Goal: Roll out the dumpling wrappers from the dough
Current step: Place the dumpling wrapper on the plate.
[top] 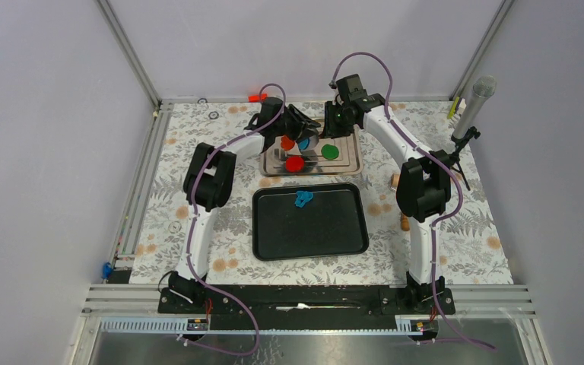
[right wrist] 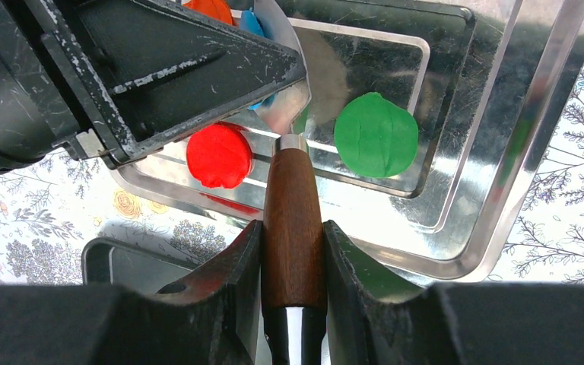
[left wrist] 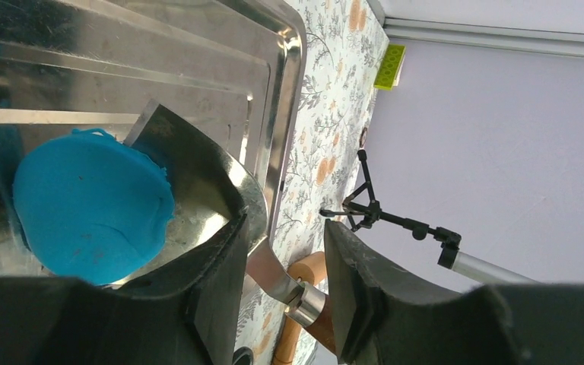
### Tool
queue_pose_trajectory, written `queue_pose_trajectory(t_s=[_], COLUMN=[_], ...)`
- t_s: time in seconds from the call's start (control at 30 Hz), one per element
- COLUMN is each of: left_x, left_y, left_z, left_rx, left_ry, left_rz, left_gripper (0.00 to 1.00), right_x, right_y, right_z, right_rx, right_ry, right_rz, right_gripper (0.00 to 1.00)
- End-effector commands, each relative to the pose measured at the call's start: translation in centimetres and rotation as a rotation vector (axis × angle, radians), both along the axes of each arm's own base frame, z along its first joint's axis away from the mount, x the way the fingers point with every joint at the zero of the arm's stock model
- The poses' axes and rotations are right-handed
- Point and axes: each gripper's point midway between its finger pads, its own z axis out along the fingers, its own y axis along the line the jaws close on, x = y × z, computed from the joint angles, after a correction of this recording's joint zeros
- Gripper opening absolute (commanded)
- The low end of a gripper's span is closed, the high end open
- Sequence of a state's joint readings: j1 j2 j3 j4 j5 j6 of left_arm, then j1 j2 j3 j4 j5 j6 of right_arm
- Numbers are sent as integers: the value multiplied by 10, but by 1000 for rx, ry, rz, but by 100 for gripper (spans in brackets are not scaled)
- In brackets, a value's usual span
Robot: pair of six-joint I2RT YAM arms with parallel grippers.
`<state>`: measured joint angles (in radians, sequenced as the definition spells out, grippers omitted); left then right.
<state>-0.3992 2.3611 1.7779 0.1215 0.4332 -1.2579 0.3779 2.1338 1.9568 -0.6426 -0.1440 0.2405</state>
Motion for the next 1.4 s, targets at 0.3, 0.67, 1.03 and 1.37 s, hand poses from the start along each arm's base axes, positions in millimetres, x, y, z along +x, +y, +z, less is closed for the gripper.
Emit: queue_pose_trajectory(t_s=[0.3,0.67,1.03,1.37], left_x=[12,15,16,19], left_y=[6,6,4,4], left_z=[-8,-8,-6,-3], left_rx=[79,87,91,96], left_ry=[-12,-15,-21,-38], left_rz=[24,25,19,20], left_gripper=[42,43,43,43], right_x=[3,4,4,4], right_y=[-11,-23,-29,-33], right_z=[14,16,14,14], right_rx=[-21,-47,-59,-68], right_ry=[-45,-59,-54,-55], right_rz=[-11,-29,-34,-37], right_gripper=[0,0,0,0])
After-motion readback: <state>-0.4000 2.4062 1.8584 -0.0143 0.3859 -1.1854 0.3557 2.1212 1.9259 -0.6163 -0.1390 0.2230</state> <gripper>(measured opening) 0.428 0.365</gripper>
